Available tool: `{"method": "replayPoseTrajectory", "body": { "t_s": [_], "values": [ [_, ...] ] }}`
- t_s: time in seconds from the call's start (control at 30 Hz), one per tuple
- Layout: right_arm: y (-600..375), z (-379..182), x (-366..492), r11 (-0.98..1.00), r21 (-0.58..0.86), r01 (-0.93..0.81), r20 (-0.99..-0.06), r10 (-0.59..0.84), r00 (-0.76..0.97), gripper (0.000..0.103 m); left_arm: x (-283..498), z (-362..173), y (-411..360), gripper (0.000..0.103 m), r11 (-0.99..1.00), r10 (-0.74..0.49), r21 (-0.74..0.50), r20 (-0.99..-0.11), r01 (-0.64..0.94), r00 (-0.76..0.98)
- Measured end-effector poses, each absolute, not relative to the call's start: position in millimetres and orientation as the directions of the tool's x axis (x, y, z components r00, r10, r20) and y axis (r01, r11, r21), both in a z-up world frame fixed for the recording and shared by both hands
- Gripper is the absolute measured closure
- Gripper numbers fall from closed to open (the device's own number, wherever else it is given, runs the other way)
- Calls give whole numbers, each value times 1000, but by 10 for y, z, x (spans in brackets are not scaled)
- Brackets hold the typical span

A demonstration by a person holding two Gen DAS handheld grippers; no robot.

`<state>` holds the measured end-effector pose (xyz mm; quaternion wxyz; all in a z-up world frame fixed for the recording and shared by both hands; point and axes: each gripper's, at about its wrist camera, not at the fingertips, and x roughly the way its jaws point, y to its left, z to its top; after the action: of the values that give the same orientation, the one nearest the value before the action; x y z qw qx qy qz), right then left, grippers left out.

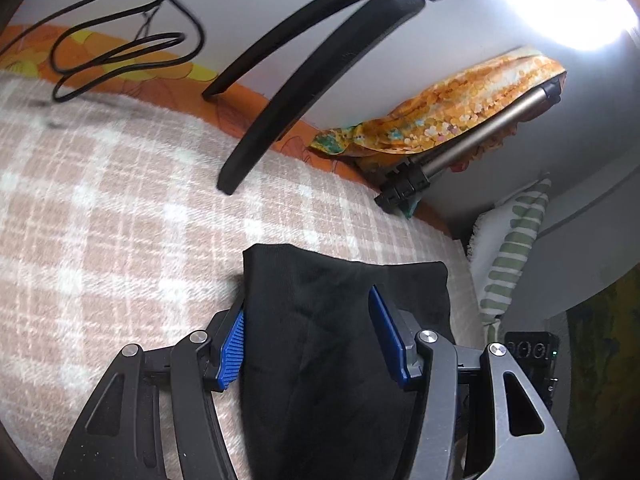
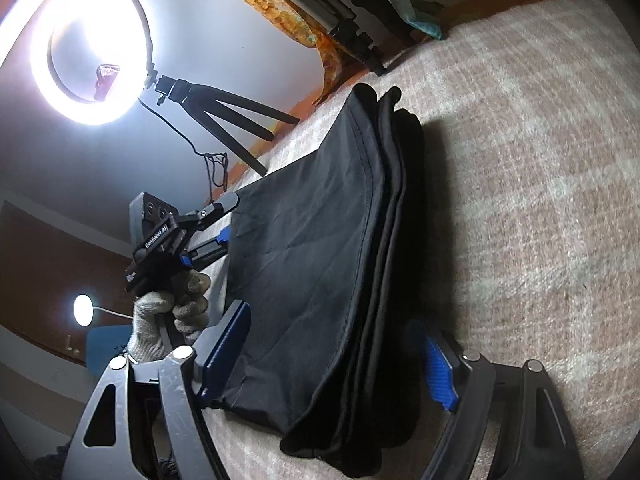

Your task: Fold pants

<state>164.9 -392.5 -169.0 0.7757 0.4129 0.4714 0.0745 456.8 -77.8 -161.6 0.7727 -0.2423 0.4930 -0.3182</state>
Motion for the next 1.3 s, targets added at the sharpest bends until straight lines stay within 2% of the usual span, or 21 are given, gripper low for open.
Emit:
{"method": "replayPoseTrajectory", "body": {
  "t_s": [0.07, 0.2, 0.3, 0.33, 0.37, 0.43, 0.5, 0.9, 1.3],
  "values": [
    [-3906, -1686, 1666, 668, 689, 281, -687, 479, 547, 37, 4568, -1609, -819, 50, 694, -718, -670, -618, 263, 320],
    [-3870, -1686, 1719, 690, 661, 295, -707, 440, 554, 49, 4594, -1626, -882, 74, 727, -685, -636, -649, 257, 332],
    [-3839, -1666, 1730, 714, 631, 303, -727, 409, 551, 60, 4606, -1653, -894, 83, 735, -677, -630, -655, 252, 336],
    [-3832, -1664, 1736, 723, 620, 304, -736, 402, 545, 68, 4604, -1655, -903, 85, 741, -670, -620, -660, 258, 339],
    [-3824, -1663, 1742, 731, 609, 307, -744, 394, 540, 70, 4602, -1661, -924, 91, 746, -665, -610, -667, 266, 337],
    [-3790, -1638, 1754, 755, 583, 302, -759, 373, 533, 81, 4582, -1649, -959, 93, 758, -652, -588, -673, 281, 349],
    [-3749, -1608, 1768, 777, 558, 291, -770, 354, 531, 85, 4551, -1613, -982, 96, 767, -642, -569, -674, 297, 365],
    [-3576, -1317, 1770, 882, 414, 226, -810, 243, 534, 89, 4259, -1032, -1224, 99, 790, -603, -400, -642, 464, 473],
    [-3897, -986, 1438, 915, 328, 235, -803, 138, 580, 90, 4062, -649, -1657, 99, 744, -653, -375, -586, 553, 480]
  ]
}}
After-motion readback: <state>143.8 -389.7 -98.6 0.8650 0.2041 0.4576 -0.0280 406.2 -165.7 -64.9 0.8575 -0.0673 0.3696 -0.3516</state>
